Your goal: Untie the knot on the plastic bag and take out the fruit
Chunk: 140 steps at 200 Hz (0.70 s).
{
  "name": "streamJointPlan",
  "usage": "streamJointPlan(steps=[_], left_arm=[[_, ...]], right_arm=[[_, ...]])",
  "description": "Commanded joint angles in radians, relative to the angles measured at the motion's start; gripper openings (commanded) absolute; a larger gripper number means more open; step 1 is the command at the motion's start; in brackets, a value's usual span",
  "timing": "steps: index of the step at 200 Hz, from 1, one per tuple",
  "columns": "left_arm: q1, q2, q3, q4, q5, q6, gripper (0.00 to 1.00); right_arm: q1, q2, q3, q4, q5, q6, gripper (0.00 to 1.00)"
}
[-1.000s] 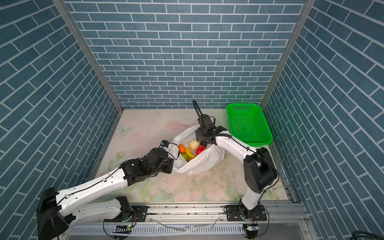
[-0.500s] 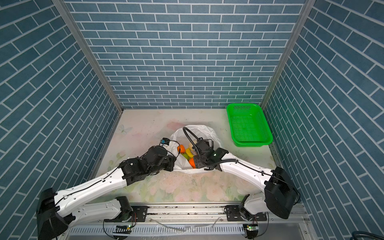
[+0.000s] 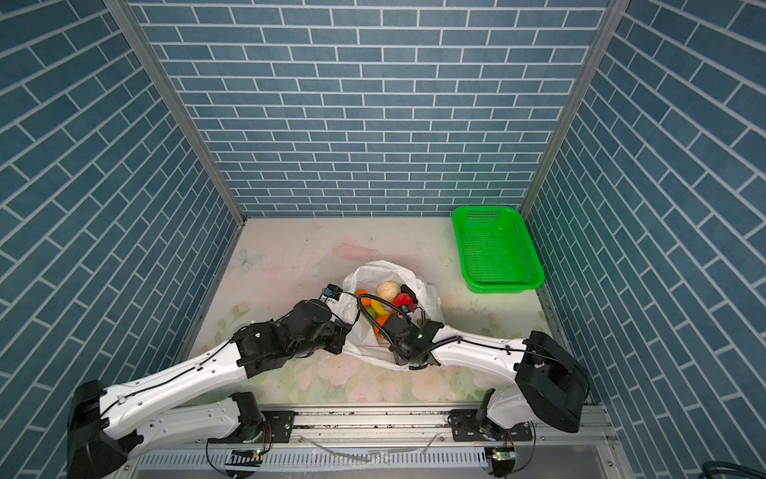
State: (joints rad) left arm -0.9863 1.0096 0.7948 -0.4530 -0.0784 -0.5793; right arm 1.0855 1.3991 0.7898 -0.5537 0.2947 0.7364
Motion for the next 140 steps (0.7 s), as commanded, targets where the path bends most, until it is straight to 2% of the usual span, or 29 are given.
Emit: streamJointPlan(steps=[1, 43, 81, 101, 140], left_arm=[[-0.006, -0.049, -0.012, -0.056, -0.028, 0.037, 0.00], [-0.039, -0.077, -0.006, -0.039, -0.081, 0.085, 0.00], [-0.081, -0.109, -0.060, -0.003, -0.126, 0.094, 0.00], [-0.119, -0.114, -0.093, 0.017, -0.164, 0.103, 0.00], [-0.189, -0.100, -0.147, 0.055, -0.238, 0.103, 0.00]], right_arm=[[0.009, 0.022, 0.129, 0.021, -0.032, -0.007, 0.73], [-0.013, 0.152, 0.358, 0.041, -0.195, -0.078, 0.72], [-0.136, 0.242, 0.386, 0.177, -0.255, -0.103, 0.72], [-0.224, 0.269, 0.382, 0.212, -0.176, -0.138, 0.72], [-0.346, 0.258, 0.381, 0.204, 0.089, -0.256, 0.73]])
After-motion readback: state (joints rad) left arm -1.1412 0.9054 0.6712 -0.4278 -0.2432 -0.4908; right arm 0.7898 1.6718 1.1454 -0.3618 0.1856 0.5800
